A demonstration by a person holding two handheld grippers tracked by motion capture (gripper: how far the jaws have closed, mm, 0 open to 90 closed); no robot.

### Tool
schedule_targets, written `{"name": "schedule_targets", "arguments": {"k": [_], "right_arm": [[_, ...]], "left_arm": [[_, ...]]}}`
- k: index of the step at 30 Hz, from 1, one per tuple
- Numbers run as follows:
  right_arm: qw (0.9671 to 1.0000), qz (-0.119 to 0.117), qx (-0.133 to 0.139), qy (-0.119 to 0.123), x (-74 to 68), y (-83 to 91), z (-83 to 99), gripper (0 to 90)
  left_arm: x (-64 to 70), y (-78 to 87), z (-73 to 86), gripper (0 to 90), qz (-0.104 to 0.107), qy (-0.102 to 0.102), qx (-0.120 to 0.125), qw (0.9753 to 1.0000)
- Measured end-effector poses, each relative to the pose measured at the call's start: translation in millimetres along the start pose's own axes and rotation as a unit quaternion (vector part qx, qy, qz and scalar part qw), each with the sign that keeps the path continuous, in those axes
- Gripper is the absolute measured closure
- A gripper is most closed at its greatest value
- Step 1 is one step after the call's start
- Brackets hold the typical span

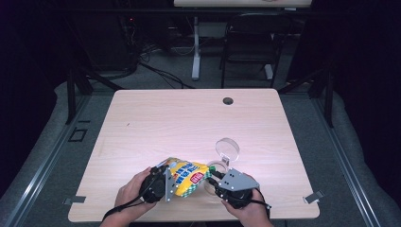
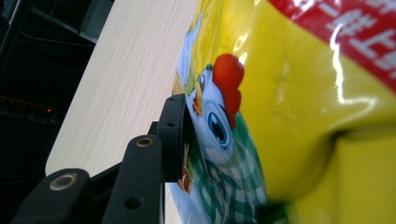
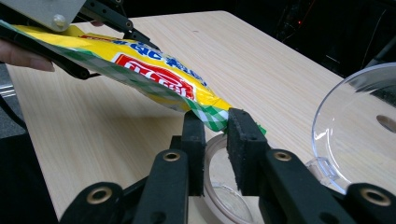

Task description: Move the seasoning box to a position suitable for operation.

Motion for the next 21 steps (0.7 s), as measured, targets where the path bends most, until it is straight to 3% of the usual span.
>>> {"name": "schedule_targets", "arguments": {"k": [10, 21], "right_arm": [[0.9998, -0.001, -0.008, 0.018, -1.7, -1.0, 4.5, 78.8], [0.9999, -0.003, 0.001, 0.011, 0.3, -0.8, 3.6, 78.9]], "left_arm": [[-2.3, -0.3, 0.8, 64.4, -0.004, -0.019, -0.011, 0.9998], [-8.4, 0.7, -3.8, 64.5, -0.021, -0.04, -0.012, 0.9989]]}}
Point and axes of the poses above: each handheld gripper's, and its own axes: y roughly backward along the jaws, z roughly out of its underside, x roughly to its right, the point moved 10 cm from there along -y, roughly forward along the jaws, and after that the axes turned 14 degrees about x, right-handed, at the moved point
